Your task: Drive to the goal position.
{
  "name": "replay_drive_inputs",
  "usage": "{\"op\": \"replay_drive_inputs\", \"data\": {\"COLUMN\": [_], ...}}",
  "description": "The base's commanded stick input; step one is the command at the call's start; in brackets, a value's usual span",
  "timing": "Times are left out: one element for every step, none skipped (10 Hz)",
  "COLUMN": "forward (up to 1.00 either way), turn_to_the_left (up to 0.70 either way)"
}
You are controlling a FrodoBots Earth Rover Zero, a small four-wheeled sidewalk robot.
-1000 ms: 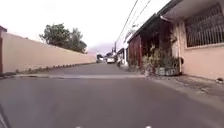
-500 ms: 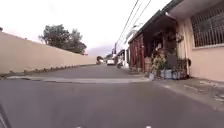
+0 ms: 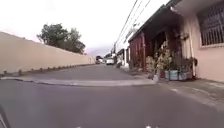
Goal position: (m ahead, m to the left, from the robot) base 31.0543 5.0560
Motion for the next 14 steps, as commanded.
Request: {"op": "replay_drive_inputs", "data": {"forward": [0.7, 0.7, 0.7, 0.7, 0.7, 0.7, 0.7, 0.7, 0.7, 0.7, 0.7, 0.7, 0.7, 0.7], "turn_to_the_left": [0.0, 0.0, -0.04, -0.31, -0.17, -0.04, 0.0, 0.0, 0.0, 0.0, 0.0, 0.0, 0.0, 0.0]}}
